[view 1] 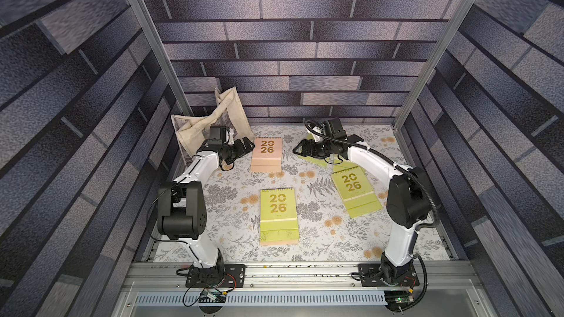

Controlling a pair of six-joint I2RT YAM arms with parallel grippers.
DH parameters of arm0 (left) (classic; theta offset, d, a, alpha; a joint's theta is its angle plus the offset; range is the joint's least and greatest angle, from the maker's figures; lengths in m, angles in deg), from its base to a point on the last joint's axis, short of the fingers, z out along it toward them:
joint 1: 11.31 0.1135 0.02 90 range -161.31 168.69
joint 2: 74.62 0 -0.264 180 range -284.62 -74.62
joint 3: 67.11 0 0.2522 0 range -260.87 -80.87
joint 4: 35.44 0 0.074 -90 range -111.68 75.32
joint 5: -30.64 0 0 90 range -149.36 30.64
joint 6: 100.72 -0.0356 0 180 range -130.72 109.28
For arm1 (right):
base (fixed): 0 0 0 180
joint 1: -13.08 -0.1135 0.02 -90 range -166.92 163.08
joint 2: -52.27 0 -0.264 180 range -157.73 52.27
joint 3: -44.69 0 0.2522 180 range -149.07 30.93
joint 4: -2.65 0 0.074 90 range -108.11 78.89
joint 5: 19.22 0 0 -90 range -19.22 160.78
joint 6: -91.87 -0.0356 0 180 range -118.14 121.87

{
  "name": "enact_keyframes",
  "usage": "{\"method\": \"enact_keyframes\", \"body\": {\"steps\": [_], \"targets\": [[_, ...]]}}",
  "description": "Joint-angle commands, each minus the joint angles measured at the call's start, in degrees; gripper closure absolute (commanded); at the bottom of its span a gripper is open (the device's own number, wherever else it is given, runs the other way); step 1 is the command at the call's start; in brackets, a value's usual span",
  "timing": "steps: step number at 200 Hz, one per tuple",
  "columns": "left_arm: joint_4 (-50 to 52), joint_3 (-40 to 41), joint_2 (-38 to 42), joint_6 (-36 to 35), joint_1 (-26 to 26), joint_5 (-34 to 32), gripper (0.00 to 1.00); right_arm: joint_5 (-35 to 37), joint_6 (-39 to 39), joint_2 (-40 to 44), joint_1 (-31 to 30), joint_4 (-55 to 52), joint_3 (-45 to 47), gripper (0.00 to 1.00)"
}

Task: Stack the calendars
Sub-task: Pick up the calendar at the center of the board.

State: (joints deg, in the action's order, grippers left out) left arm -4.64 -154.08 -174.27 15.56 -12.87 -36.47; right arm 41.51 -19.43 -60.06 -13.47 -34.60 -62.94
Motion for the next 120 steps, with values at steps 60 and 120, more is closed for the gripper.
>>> {"method": "enact_keyframes", "body": {"steps": [60,120], "targets": [[6.15,-9.83,-10.77,-1.00,-4.56,-19.39,0.00,-4.38,0.34,-22.31,1.85,-3.47,-22.87,0.11],[3.62,-12.79,-16.71,-2.11,-5.39,-22.29,0.00,-4.79,-1.85,-28.68,1.80,1.30,-27.29,0.11]]}}
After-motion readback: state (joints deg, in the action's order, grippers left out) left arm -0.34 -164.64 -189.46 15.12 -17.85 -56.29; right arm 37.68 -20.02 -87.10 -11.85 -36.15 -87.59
